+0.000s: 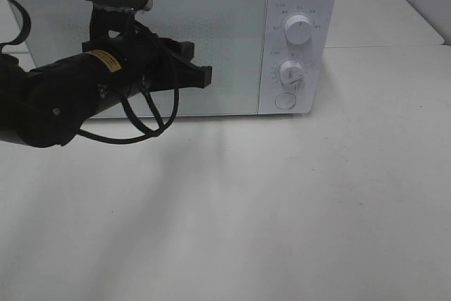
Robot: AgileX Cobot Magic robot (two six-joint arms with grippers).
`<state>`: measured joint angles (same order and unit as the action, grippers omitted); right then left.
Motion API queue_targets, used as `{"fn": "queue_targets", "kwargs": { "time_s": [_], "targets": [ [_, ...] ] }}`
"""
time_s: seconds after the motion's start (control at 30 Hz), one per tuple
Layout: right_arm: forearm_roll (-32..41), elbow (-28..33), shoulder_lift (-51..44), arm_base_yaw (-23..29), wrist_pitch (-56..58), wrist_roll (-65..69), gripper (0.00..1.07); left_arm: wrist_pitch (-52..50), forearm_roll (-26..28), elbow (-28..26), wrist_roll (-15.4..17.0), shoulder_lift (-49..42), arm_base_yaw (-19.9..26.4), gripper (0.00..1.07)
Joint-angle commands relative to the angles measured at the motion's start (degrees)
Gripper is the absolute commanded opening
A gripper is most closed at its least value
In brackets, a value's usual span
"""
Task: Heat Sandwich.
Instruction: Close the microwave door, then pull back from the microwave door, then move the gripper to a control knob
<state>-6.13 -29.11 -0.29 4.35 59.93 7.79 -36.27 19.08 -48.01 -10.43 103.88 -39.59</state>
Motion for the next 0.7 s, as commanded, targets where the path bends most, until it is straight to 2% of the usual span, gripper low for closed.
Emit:
{"fn": "queue_targets", "kwargs": {
  "time_s": [0.03,0.07,0.23,0.37,0.47,0.53,0.63,0.67,0.7],
  "targets": [
    [-0.23,0.00,-1.49,-0.40,-0.46,-0.06,0.76,4.76,0.06,1.26,0.34,-2.41,-0.23,0.99],
    [-0.23,0.00,-1.49,-0.40,-0.46,-0.06,0.76,7.68,0.00,1.95,0.34,-3.78,-0.23,1.03],
    [-0.23,0.00,-1.49,-0.40,-0.46,-0.06,0.76,11.29,0.06,2.98,0.34,-5.44,-0.23,1.01],
    [-0.23,0.00,-1.49,-0.40,-0.46,-0.06,0.76,24.87,-0.11,4.35,0.29,-10.20,0.11,1.01],
    [-0.23,0.00,-1.49,-0.40,-0.46,-0.06,0.76,29.79,-0.23,4.35,0.29,-12.20,0.86,1.01],
    [-0.23,0.00,-1.49,-0.40,-0.46,-0.06,0.76,37.18,-0.23,4.35,0.34,-14.73,3.21,1.01],
    [-0.23,0.00,-1.49,-0.40,-0.46,-0.06,0.76,42.34,-0.23,4.35,0.34,-16.21,5.10,1.01],
    [-0.23,0.00,-1.49,-0.40,-0.46,-0.06,0.76,47.10,-0.23,4.35,0.34,-17.76,7.28,1.01],
    [-0.23,0.00,-1.49,-0.40,-0.46,-0.06,0.76,47.10,-0.23,4.35,0.34,-17.76,7.28,1.01]
  ]
}}
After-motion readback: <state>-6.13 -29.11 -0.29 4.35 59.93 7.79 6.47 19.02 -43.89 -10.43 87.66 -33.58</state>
